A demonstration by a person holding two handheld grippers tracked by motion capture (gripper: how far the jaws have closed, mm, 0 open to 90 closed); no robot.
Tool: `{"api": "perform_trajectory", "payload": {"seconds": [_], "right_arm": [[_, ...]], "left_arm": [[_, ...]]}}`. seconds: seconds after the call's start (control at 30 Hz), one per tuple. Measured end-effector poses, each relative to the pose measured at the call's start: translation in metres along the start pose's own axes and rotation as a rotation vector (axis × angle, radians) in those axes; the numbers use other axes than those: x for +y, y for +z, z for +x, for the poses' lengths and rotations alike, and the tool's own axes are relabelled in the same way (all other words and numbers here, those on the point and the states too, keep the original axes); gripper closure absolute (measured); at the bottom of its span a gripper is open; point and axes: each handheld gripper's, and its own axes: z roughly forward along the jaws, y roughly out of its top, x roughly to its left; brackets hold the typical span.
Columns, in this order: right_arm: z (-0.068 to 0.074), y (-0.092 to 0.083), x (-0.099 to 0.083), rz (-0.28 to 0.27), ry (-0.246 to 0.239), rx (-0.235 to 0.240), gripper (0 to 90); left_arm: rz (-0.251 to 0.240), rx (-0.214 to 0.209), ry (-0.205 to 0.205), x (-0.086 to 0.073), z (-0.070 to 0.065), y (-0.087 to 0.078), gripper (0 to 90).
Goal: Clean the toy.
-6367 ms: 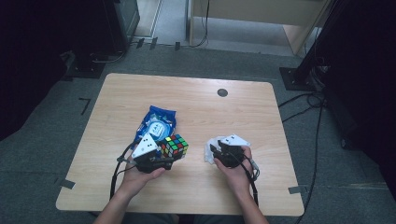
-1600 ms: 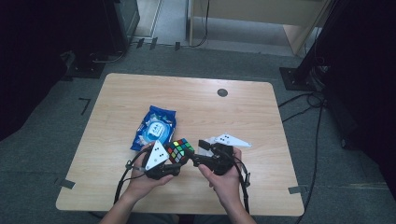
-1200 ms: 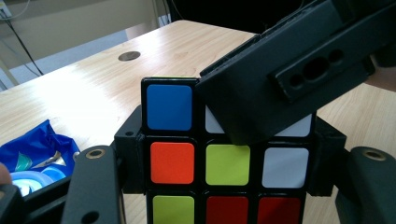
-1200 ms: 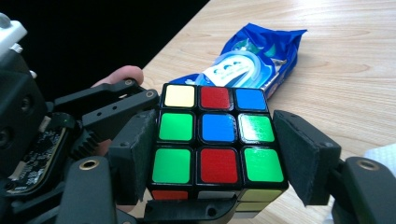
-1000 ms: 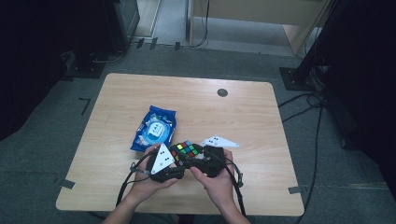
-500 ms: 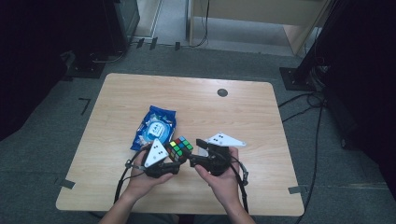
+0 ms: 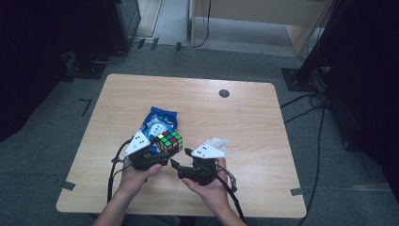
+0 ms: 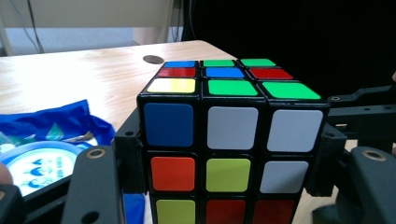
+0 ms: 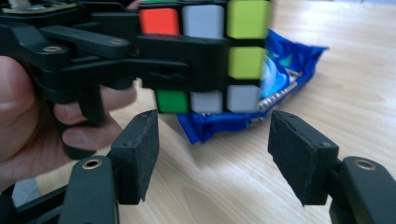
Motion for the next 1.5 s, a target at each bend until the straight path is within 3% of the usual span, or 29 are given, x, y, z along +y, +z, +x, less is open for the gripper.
{"api": "perform_trajectory", "payload": {"seconds": [0.1,0.33,0.5,0.63,1.03,1.27,1.33,1.43,1.5], "right_arm": [[0.004,0.002,-0.001,-0.024,-0.013,-0.032,31.9],[0.005,0.004,-0.006,-0.053,-0.015,-0.055,34.0],[0.005,0.003,-0.006,-0.048,-0.057,-0.065,34.5],[0.003,0.004,-0.008,-0.036,-0.122,-0.072,34.6],[0.005,0.002,-0.018,-0.04,-0.383,-0.137,34.7],[0.009,0.003,-0.024,-0.035,-0.522,-0.17,34.7],[0.01,0.003,-0.025,-0.032,-0.552,-0.19,34.7],[0.01,0.004,-0.026,-0.028,-0.552,-0.192,34.6],[0.01,0.005,-0.027,-0.029,-0.547,-0.196,34.4]], "left_arm": [[0.002,-0.014,0.0,0.0,-0.004,0.002,33.6],[0.002,-0.046,0.0,-0.001,-0.012,0.005,33.6],[0.018,-0.052,0.016,-0.001,-0.012,0.006,33.4],[0.052,-0.058,0.029,0.001,-0.011,0.006,32.9],[0.155,-0.089,-0.011,0.007,-0.009,0.007,31.8],[0.172,-0.105,-0.036,0.009,-0.007,0.007,31.7],[0.182,-0.105,-0.032,0.008,-0.007,0.008,32.2],[0.186,-0.097,-0.028,0.008,-0.008,0.009,32.9],[0.184,-0.073,-0.001,0.008,-0.01,0.009,33.3]]}}
